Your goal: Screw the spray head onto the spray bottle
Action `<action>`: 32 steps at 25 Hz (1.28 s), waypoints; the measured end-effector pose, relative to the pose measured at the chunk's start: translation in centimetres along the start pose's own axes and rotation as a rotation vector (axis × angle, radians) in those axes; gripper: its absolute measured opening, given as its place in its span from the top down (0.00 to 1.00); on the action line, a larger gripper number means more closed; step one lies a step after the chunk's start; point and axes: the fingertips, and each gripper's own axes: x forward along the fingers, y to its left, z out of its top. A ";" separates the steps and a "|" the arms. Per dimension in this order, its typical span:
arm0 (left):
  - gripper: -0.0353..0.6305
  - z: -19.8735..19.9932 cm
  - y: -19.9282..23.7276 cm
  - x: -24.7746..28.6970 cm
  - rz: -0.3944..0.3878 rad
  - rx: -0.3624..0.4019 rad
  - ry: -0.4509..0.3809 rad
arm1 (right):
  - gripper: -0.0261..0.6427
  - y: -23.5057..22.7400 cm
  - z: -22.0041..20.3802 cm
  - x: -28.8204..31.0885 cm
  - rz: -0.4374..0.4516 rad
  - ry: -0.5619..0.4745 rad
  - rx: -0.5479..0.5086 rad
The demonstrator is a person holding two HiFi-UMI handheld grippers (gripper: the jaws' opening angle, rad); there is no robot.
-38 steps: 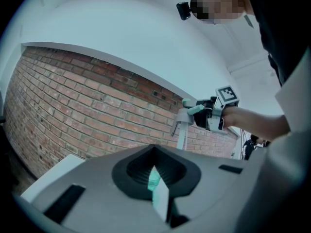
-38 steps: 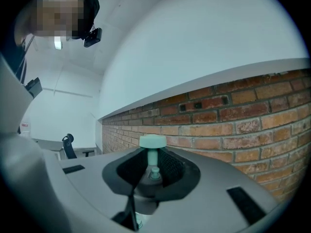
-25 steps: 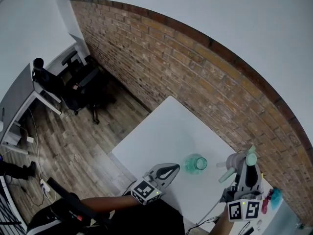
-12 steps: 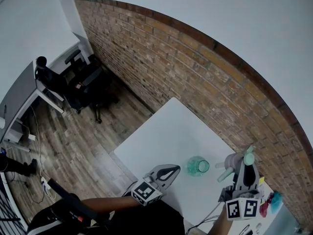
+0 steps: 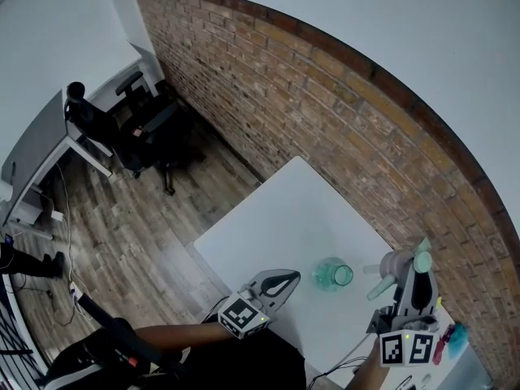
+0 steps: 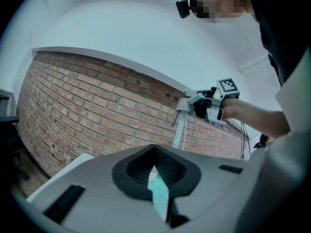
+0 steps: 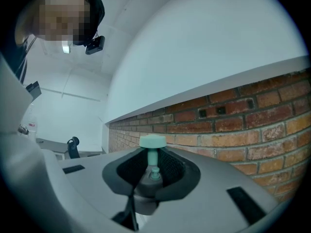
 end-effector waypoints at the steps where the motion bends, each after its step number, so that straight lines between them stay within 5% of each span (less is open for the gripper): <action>1: 0.95 0.0 0.0 0.0 -0.004 0.002 0.001 | 0.86 0.1 0.0 0.0 0.003 0.000 0.000; 16: 0.95 0.0 0.4 0.0 0.012 -0.009 0.000 | 0.86 0.9 1.0 0.3 0.022 -0.010 -0.003; 32: 0.95 -0.1 0.8 0.1 0.019 -0.040 0.010 | 0.86 1.9 -4.5 0.6 0.030 0.058 0.032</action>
